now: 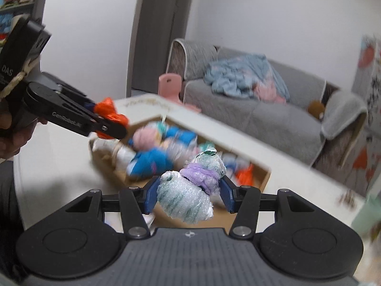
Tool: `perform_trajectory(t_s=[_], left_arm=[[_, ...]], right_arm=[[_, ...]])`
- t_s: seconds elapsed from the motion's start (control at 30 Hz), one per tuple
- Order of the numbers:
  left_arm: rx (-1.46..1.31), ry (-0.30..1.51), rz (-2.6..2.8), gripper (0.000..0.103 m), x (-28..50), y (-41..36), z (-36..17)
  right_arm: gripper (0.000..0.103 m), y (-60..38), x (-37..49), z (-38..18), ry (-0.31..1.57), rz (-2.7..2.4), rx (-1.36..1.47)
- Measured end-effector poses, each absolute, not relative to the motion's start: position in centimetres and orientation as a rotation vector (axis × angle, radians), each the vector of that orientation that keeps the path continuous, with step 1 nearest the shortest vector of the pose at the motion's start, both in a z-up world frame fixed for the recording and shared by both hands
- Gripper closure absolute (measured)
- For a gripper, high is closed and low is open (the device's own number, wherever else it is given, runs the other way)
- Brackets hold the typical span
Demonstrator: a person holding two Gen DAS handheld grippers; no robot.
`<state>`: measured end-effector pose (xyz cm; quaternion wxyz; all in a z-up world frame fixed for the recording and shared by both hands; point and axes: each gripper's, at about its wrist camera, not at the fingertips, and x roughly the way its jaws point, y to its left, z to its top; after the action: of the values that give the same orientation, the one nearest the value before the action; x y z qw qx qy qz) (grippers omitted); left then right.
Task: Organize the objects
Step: 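Carry orange bag bundle and purple-tied clear bundle over the box, then lower both bundles into the box and open both grippers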
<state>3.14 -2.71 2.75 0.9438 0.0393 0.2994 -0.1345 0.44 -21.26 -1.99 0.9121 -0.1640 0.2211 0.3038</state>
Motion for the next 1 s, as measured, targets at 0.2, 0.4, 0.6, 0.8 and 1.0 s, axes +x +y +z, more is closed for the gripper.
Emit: perform_trajectory(t_s=[0.2,0.4,0.6,0.8,1.0], left_arm=[[0.110,0.581,-0.331,0.059,7.9,-6.0,5.0],[0.097,0.679,-0.347,0.059,11.4,-7.5,0.9],[0.068,0.789,-0.353,0.059,13.1,-7.1,-3.7],[0.097,0.823,-0.359,0.059,13.9,-7.2,-6.0],[0.116,0.836,-0.341,0.059,14.4,-7.2,-7.0]], right_arm=[[0.054,-19.7,5.5,-0.3,0.448,0.693,-0.393],[0.054,-17.8,8.7,-4.2,0.539,0.746,-0.456],[0.054,-16.8,9.8,-8.0,0.619,0.771,-0.524],[0.054,-16.7,11.2,-9.0,0.661,0.792,-0.529],[0.054,-16.3,11.8,-9.5,0.673,0.809,-0.555]])
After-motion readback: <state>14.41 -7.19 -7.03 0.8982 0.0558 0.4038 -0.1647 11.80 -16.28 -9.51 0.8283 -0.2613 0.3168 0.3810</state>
